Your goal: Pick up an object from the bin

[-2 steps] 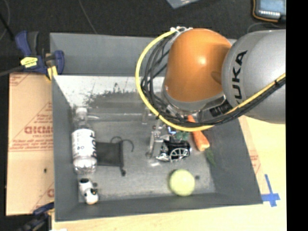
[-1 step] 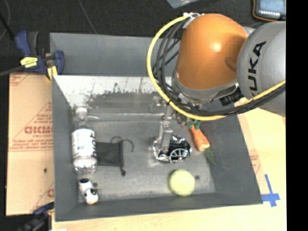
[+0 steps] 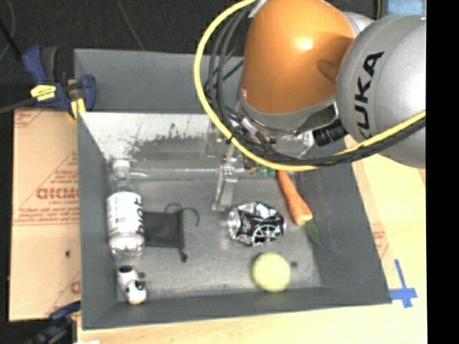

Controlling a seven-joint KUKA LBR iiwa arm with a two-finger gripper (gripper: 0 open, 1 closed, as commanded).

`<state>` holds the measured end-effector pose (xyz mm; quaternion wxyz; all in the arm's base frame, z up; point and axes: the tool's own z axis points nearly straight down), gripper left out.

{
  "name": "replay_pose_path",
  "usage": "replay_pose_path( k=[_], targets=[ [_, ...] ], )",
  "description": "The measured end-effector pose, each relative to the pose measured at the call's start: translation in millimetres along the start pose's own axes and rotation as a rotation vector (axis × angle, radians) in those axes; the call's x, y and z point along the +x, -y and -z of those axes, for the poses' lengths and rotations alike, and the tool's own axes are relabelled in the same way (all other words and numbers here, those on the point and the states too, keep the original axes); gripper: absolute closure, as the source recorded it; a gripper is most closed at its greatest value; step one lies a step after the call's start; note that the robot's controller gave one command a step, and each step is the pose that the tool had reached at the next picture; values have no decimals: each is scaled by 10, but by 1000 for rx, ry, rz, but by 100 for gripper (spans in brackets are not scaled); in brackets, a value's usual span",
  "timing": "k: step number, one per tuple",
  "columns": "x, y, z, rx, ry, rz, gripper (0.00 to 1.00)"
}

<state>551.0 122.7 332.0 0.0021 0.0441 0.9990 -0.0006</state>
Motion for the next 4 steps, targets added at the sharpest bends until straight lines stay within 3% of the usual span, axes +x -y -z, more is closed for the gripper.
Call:
replay_pose_path(
  k=[1, 2, 3, 4],
  targets=[
    [-290, -491, -121, -8, 18, 45, 0],
    [-303, -592, -713, -4, 10, 96, 0],
    [-361, -812, -1226, -5, 21, 166, 0],
    [-52, -902, -1420, 1, -2, 202, 0]
  ],
)
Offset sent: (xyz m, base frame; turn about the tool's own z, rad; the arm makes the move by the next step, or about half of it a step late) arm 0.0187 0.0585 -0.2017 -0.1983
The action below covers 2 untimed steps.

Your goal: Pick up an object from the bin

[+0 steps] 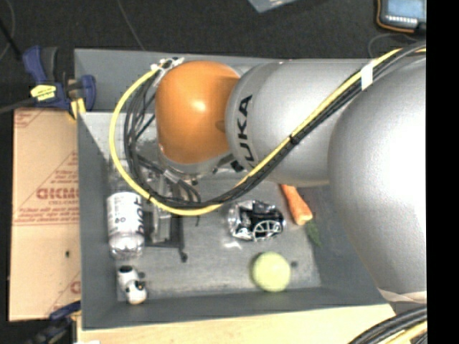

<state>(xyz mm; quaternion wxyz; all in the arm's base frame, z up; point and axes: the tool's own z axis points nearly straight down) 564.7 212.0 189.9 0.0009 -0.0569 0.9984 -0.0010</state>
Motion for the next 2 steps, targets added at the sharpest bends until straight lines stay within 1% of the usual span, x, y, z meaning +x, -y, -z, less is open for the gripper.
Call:
replay_pose_path(
  k=[1, 2],
  targets=[
    [-117, 23, 334, -2, 22, 125, 0],
    [-133, 36, 437, 0, 13, 430, 0]
  ],
)
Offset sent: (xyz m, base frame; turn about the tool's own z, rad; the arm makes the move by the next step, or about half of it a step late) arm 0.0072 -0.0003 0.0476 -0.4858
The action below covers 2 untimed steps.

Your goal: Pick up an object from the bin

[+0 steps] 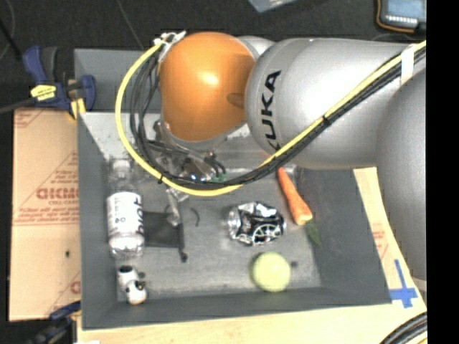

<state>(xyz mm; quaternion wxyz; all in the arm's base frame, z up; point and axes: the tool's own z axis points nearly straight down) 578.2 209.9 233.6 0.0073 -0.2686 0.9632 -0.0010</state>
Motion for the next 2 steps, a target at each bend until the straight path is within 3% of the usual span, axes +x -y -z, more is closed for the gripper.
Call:
replay_pose_path(
  k=[1, 2],
  targets=[
    [-208, 9, 492, 0, 1, 27, 0],
    [-236, -82, 815, 3, 11, 76, 0]
  ],
)
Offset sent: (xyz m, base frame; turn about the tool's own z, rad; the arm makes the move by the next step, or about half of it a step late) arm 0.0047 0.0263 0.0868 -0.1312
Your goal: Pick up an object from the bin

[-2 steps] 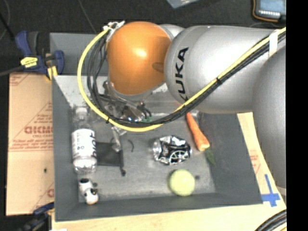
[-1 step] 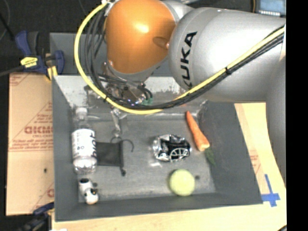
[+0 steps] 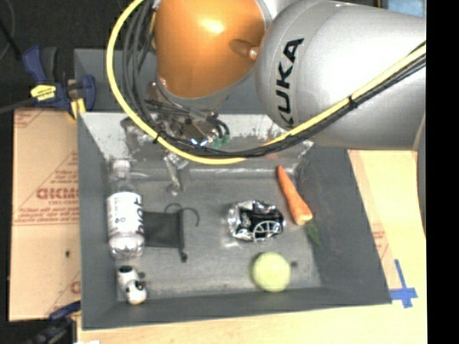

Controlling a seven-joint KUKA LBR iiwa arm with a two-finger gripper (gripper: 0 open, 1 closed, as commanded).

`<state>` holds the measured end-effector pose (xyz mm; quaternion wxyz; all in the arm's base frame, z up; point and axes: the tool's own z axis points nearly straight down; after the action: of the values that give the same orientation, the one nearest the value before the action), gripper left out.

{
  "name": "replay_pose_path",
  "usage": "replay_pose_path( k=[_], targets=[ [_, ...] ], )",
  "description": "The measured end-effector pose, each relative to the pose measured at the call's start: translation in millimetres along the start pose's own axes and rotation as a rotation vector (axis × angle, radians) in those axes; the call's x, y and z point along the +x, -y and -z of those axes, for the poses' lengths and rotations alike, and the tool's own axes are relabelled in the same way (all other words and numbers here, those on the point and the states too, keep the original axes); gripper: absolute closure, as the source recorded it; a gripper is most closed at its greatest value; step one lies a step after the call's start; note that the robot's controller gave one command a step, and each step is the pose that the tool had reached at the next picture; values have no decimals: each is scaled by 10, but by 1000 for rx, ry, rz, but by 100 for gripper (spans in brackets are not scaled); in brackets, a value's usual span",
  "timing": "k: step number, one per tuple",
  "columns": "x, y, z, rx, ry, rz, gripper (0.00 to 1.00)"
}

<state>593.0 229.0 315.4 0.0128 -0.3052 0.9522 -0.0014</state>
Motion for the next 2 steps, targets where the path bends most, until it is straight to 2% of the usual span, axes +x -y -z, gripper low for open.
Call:
replay_pose_path(
  k=[1, 2],
  targets=[
    [-63, 49, -485, -1, 3, -1, 0],
    [-51, 64, -642, -2, 0, -27, 0]
  ],
)
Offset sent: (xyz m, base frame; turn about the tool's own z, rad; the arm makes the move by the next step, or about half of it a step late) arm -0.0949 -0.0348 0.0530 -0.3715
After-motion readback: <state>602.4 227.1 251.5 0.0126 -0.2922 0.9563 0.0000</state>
